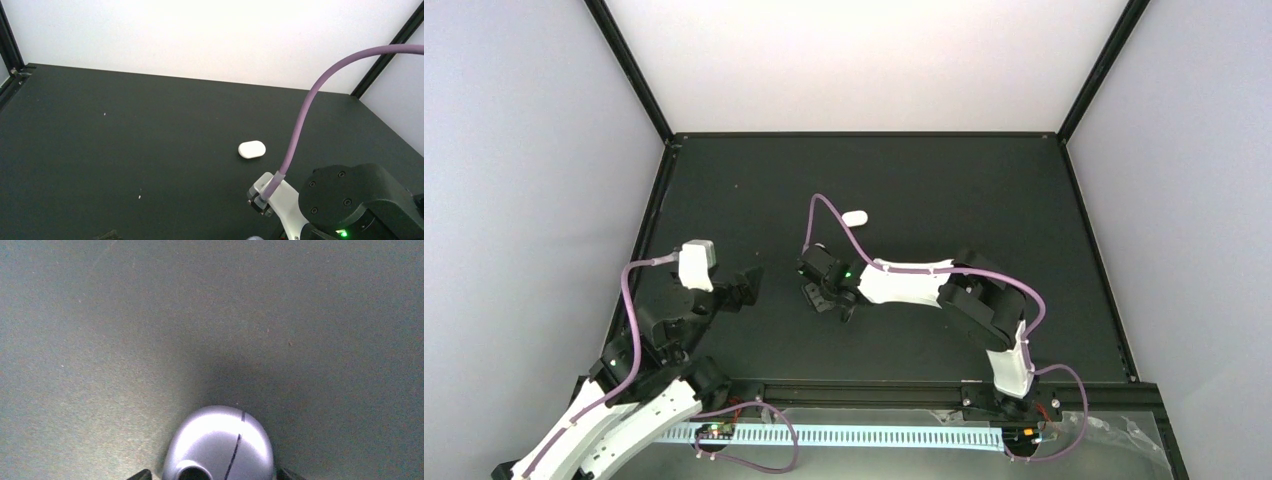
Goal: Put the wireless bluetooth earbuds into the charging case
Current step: Pick up the charging case at the center of the board.
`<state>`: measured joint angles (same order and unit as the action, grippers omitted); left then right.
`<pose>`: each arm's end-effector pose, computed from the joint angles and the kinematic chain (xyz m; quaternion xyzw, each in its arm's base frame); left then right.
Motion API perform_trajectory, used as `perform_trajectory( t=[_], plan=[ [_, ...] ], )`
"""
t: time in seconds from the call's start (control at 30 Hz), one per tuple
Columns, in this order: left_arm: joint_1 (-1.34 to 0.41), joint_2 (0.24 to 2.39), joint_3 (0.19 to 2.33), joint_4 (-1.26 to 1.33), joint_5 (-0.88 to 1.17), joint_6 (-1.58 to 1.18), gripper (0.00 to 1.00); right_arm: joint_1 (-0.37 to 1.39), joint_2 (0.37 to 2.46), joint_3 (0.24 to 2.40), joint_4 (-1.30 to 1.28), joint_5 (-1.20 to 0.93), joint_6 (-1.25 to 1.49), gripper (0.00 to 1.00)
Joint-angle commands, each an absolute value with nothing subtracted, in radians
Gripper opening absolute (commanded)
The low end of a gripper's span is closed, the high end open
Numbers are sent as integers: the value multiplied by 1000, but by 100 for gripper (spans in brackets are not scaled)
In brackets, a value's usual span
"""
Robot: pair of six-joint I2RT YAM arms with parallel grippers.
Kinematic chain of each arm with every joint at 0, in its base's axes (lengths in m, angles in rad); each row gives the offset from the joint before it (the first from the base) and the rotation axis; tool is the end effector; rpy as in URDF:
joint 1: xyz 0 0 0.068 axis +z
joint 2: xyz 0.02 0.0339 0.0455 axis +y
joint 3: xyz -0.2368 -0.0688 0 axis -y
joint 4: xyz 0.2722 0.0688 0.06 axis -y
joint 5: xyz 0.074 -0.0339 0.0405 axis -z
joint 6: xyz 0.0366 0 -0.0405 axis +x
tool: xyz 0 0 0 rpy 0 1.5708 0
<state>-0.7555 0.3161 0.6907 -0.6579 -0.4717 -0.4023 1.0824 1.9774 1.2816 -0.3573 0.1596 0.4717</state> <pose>0.1051 -0.0761 0.3128 -0.0014 0.7903 -0.1628 0.5907 0.2001 0.3642 0.1069 -0.2702 0.9252 0.1240 0.2360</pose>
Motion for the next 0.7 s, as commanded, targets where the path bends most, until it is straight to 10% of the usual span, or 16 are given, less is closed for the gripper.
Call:
perform_trajectory(
  t=[0.0, 0.33, 0.67],
  plan=[
    [-752, 299, 687, -669, -501, -397, 99, 1088, 1994, 1305, -389, 217, 464, 63],
    [-751, 302, 681, -667, -480, -404, 99, 1103, 1939, 1226, -369, 233, 401, 36],
    [-752, 337, 647, -486, -178, -398, 99, 1116, 1267, 874, -308, 142, 101, 28]
  ],
)
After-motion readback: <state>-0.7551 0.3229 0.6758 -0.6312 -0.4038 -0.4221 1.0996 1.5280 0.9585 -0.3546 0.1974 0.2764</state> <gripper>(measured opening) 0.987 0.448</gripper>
